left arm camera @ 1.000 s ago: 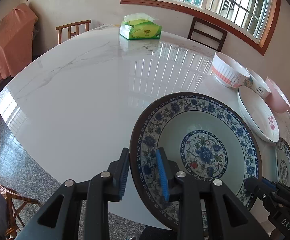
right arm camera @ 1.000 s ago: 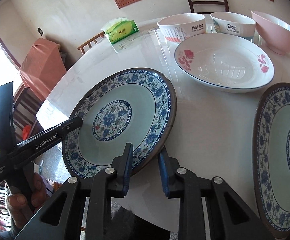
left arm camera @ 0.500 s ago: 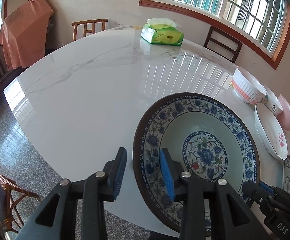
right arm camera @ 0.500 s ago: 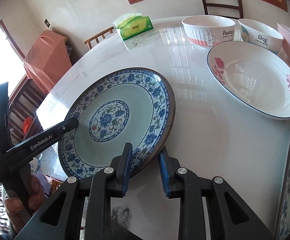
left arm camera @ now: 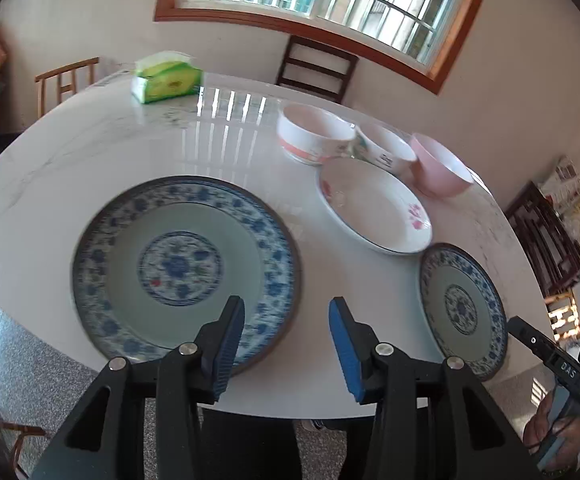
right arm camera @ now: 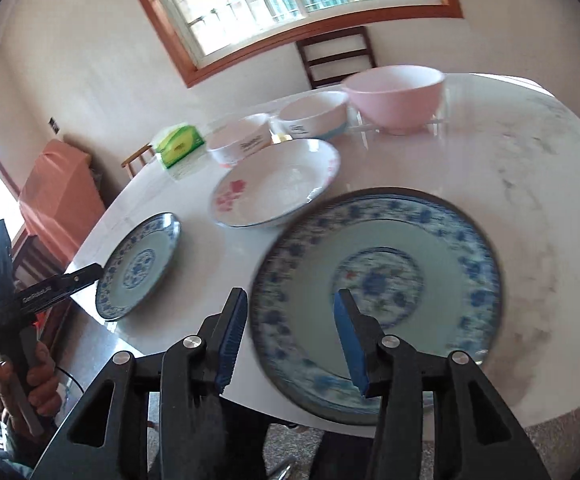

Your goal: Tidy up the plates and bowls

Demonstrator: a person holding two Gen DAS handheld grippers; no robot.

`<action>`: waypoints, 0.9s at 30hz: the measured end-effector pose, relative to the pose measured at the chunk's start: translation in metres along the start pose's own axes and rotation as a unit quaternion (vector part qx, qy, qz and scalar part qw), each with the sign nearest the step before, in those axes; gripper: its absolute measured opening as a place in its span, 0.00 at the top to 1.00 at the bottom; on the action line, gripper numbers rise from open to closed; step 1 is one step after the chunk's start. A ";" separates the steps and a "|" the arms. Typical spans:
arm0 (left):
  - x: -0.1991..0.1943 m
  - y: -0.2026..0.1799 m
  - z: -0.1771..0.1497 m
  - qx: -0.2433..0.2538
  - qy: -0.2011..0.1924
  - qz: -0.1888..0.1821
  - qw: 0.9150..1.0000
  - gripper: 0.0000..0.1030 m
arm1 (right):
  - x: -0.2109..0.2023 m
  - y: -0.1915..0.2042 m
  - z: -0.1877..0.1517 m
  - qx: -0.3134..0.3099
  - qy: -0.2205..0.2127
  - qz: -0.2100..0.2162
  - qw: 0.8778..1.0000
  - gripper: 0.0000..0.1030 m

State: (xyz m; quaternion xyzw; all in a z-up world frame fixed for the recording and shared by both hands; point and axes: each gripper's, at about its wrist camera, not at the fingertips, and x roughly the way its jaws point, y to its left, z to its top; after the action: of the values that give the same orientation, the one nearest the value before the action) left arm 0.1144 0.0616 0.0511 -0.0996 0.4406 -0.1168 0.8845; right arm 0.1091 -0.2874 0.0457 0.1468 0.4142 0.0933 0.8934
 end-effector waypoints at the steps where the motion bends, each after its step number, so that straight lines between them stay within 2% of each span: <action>1: 0.009 -0.016 0.001 0.011 0.012 -0.010 1.000 0.56 | -0.006 -0.018 -0.001 0.009 0.001 -0.020 1.000 0.55; 2: 0.021 -0.030 0.001 0.017 0.028 -0.024 0.999 0.56 | -0.011 -0.035 -0.001 0.021 0.002 -0.035 0.999 0.54; 4: 0.045 -0.051 0.001 0.019 0.064 -0.060 0.996 0.56 | -0.015 -0.063 -0.002 0.044 0.006 -0.035 0.998 0.54; 6: 0.066 -0.066 0.002 0.016 0.092 -0.074 0.993 0.56 | -0.013 -0.082 -0.003 0.061 0.010 -0.033 0.998 0.53; 13: 0.095 -0.097 -0.005 0.021 0.115 -0.062 0.991 0.56 | 0.018 -0.108 -0.003 0.087 0.029 0.028 0.995 0.52; 16: 0.103 -0.100 -0.005 0.022 0.127 -0.055 0.990 0.56 | 0.028 -0.109 0.003 0.079 0.029 0.037 0.996 0.52; 19: 0.105 -0.103 -0.004 0.025 0.118 -0.043 0.992 0.56 | 0.034 -0.107 0.009 0.069 0.033 0.046 0.996 0.53; 21: 0.107 -0.105 -0.003 0.029 0.118 -0.043 0.992 0.56 | 0.039 -0.106 0.013 0.061 0.040 0.051 0.996 0.60; 22: 0.107 -0.107 -0.004 0.035 0.116 -0.036 0.992 0.56 | 0.043 -0.107 0.015 0.059 0.045 0.055 0.996 0.70; 24: 0.108 -0.115 -0.006 0.054 0.114 -0.025 0.992 0.59 | 0.047 -0.107 0.015 0.057 0.050 0.059 0.995 0.82; 25: 0.109 -0.119 -0.008 0.062 0.118 -0.030 0.991 0.75 | 0.048 -0.106 0.014 0.056 0.051 0.064 0.995 0.85; 27: 0.107 -0.121 -0.009 0.062 0.112 -0.021 0.992 0.74 | 0.048 -0.108 0.012 0.063 0.049 0.073 0.994 0.85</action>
State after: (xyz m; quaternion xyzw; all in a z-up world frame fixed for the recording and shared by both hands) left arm 0.1548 -0.0856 -0.0012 -0.0402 0.5261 -0.1732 0.8316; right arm 0.1535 -0.3772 -0.0175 0.2279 0.4511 0.1390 0.8516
